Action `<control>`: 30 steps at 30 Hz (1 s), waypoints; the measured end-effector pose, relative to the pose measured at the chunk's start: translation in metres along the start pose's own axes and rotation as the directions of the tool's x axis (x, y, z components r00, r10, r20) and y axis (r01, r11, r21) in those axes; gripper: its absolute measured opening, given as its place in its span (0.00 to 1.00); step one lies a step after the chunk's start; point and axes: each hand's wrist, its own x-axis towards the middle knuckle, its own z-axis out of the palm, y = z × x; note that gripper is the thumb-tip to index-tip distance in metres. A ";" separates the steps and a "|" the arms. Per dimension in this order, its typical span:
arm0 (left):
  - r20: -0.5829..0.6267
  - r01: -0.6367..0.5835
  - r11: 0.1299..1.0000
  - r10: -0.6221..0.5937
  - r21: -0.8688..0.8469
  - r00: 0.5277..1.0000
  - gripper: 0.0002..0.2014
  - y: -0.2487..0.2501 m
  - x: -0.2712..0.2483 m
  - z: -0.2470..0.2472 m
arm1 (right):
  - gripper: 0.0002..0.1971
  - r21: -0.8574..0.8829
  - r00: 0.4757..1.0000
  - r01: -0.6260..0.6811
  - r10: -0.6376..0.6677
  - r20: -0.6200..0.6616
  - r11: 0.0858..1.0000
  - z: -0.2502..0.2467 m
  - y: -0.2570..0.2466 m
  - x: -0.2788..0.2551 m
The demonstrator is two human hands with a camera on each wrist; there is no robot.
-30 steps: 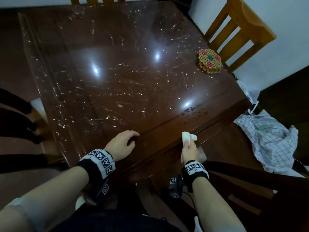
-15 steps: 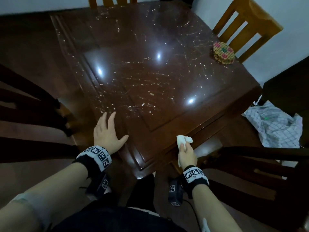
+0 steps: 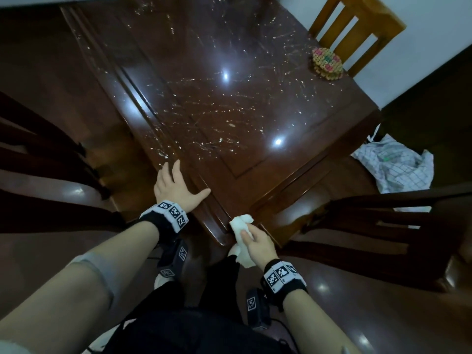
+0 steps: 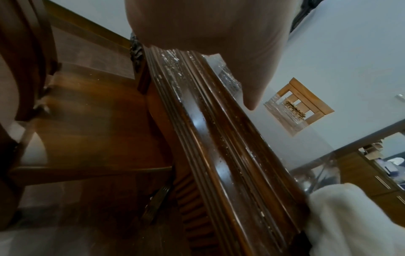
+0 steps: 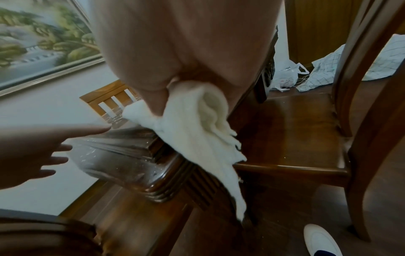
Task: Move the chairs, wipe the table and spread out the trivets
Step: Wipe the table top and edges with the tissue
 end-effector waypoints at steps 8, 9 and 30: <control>-0.020 -0.110 0.991 0.112 0.082 0.993 0.56 0.017 0.007 0.008 | 0.08 0.549 0.996 -0.026 0.069 -0.058 0.836 -0.054 0.001 0.003; -0.018 -0.119 0.988 0.122 0.095 0.992 0.55 0.018 0.009 0.009 | 0.07 0.568 0.984 -0.009 0.108 -0.142 0.823 -0.068 0.003 0.009; -0.045 -0.081 0.989 0.087 0.122 0.995 0.49 0.023 0.006 0.021 | 0.26 -0.471 0.970 0.059 -0.161 -0.180 0.880 -0.122 -0.023 0.157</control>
